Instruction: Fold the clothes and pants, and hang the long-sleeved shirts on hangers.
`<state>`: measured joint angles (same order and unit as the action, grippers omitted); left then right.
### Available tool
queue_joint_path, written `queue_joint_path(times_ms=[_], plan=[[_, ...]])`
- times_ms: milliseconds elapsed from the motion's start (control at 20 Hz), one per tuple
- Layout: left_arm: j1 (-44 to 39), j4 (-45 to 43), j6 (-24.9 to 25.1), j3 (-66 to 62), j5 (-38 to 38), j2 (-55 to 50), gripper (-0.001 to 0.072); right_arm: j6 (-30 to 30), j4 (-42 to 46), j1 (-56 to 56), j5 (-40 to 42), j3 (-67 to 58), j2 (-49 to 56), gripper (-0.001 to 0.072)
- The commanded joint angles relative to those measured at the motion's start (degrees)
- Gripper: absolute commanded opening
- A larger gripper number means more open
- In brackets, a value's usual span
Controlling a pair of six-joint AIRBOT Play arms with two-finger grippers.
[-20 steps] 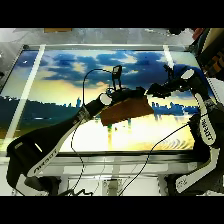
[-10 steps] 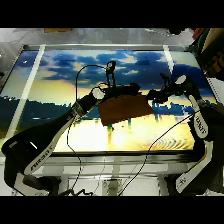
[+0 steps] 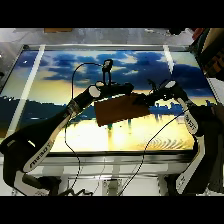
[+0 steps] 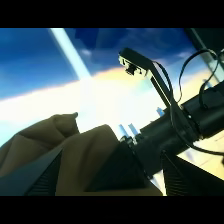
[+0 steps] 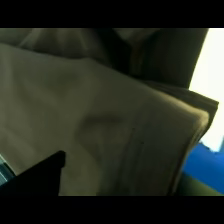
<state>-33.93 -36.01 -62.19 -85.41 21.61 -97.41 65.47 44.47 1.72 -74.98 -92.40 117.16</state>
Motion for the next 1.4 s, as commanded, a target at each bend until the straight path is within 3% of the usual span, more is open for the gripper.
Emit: queue_joint_path(times_ms=[0,50,100,150,200,300,350,400,500,600,700,900,1000,1200,1350], plan=[[2.5,-8.3,0.0,0.0,3.9,0.2,0.0701,-3.5,-0.8,-3.9,2.3,0.0,0.2,0.0457],[3.8,-10.4,0.0,0.0,6.7,0.5,0.069,-3.5,-0.8,-4.3,2.9,0.0,0.0,0.0278],[5.1,-12.5,0.0,0.0,9.6,1.1,0.0689,-3.5,-0.9,-4.5,3.6,0.0,-0.5,0.001],[6.7,-15.0,0.0,0.0,12.9,2.0,0.0619,-3.5,-0.9,-4.4,4.2,0.0,-1.4,0.0017],[8.3,-17.9,0.0,0.0,16.0,3.0,0.0458,-3.5,-0.7,-4.0,5.0,0.0,-2.7,0.0017],[11.7,-24.5,0.0,0.0,22.3,5.5,0.0233,-3.5,-0.7,-2.7,7.1,0.0,-6.4,0.0017],[13.7,-27.4,0.0,0.0,25.8,7.1,0.0076,-3.5,-0.7,-1.9,8.3,0.0,-8.7,0.0017],[15.4,-30.1,-0.1,0.0,28.9,8.8,0.0009,-3.5,-0.7,-0.8,9.6,0.0,-11.2,0.0017],[18.9,-35.9,-1.0,0.0,34.5,12.6,0.0009,-2.9,-0.7,1.9,12.1,0.0,-16.8,0.0017],[21.9,-42.6,-5.1,0.0,39.3,16.9,0.0009,1.7,0.5,5.0,14.1,0.0,-22.6,0.0017],[24.4,-45.9,-8.2,0.0,43.1,20.9,0.0009,10.0,6.0,9.0,14.7,0.0,-29.3,0.0017],[27.7,-46.1,-8.3,0.0,49.0,27.3,0.0009,26.9,19.8,18.8,11.7,0.0,-43.4,0.0016],[28.7,-46.1,-8.3,0.0,50.5,29.4,0.0009,32.5,23.7,25.1,10.9,0.0,-50.4,0.0017],[29.2,-49.2,-8.3,0.0,51.9,31.1,0.001,38.8,35.6,39.7,8.0,0.0,-61.3,0.0016],[29.2,-52.1,-8.3,0.0,53.1,31.1,0.001,39.5,43.1,51.6,-4.2,0.0,-64.0,0.0017]])
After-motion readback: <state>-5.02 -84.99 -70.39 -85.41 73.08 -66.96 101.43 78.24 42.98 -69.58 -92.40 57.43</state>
